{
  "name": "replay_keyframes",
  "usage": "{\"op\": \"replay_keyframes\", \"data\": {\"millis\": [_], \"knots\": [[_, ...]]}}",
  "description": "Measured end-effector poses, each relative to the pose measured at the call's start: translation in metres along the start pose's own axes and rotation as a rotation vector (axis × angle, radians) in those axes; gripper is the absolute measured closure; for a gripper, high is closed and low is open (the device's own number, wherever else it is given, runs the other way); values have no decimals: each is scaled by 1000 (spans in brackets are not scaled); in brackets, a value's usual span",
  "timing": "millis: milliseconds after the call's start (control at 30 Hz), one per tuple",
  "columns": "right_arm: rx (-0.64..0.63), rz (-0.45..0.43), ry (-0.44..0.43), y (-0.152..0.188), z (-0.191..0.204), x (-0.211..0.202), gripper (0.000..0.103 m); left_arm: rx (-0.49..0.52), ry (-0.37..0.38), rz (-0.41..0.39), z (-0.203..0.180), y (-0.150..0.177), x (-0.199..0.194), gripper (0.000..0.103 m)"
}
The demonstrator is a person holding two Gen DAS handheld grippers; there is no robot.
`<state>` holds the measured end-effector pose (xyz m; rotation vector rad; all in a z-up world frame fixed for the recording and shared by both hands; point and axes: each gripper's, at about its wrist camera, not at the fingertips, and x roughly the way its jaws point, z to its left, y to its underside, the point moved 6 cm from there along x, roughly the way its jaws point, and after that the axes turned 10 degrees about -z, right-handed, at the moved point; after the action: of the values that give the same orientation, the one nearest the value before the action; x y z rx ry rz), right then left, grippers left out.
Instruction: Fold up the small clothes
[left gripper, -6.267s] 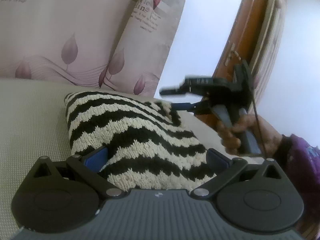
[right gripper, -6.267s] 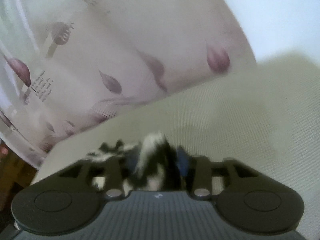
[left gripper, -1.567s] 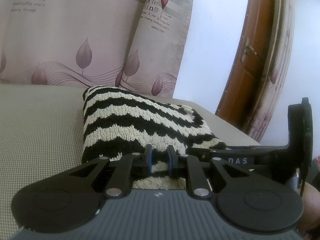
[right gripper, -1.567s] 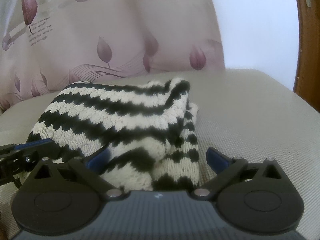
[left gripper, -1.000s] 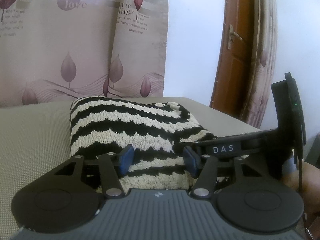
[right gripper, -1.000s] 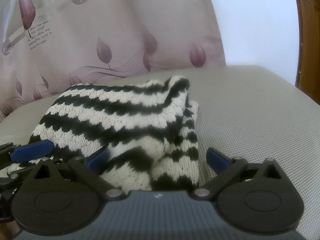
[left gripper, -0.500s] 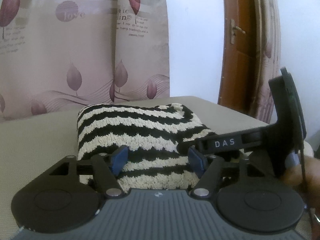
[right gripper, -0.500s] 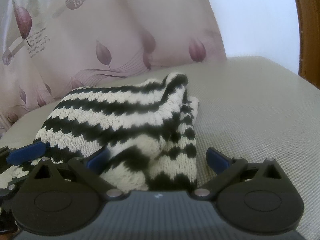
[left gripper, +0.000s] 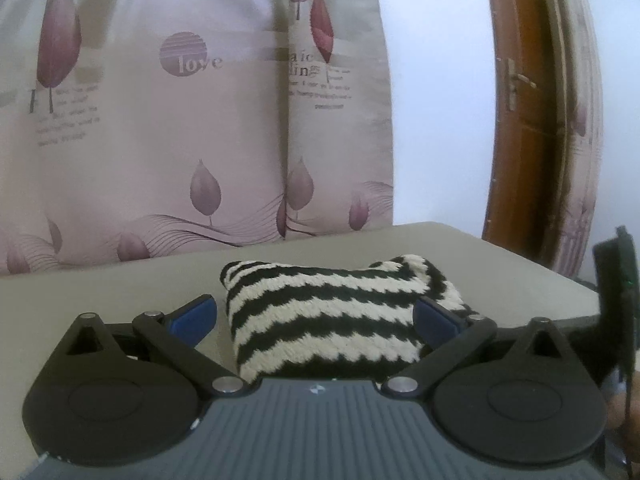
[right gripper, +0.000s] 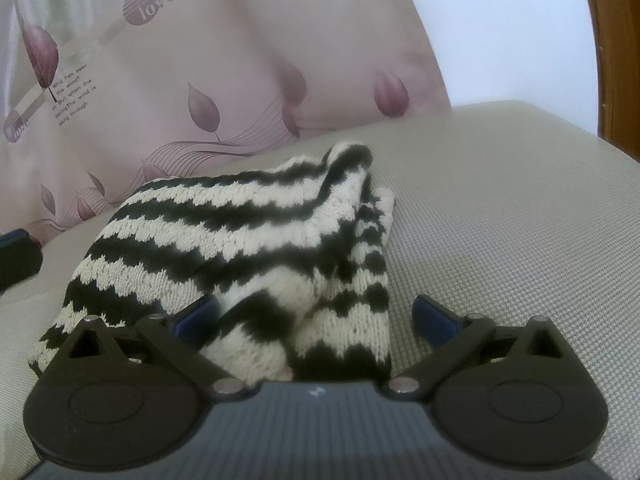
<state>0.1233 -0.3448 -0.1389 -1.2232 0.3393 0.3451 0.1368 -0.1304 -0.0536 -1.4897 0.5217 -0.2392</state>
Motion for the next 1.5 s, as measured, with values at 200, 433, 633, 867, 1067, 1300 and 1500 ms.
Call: {"op": "replay_keyframes", "data": {"millis": [200, 433, 633, 867, 1067, 1300, 1500], "knots": [[10, 5, -5, 0, -1, 1, 0, 18, -16, 34, 7, 2, 15, 0], [37, 16, -17, -1, -5, 1, 0, -10, 9, 99, 21, 11, 36, 0], [124, 75, -115, -11, -17, 3, 0, -257, 171, 225, 57, 26, 62, 0], [205, 156, -221, -30, -45, 18, 0, -553, 310, 310, 98, 49, 92, 1], [240, 227, -351, -39, -37, 42, 0, -631, 450, 400, 85, 65, 114, 1], [244, 234, -450, -36, -18, 57, 17, -616, 467, 379, 78, 67, 125, 19], [238, 183, -411, -32, -12, 54, 54, -567, 379, 309, 74, 61, 112, 42]]}}
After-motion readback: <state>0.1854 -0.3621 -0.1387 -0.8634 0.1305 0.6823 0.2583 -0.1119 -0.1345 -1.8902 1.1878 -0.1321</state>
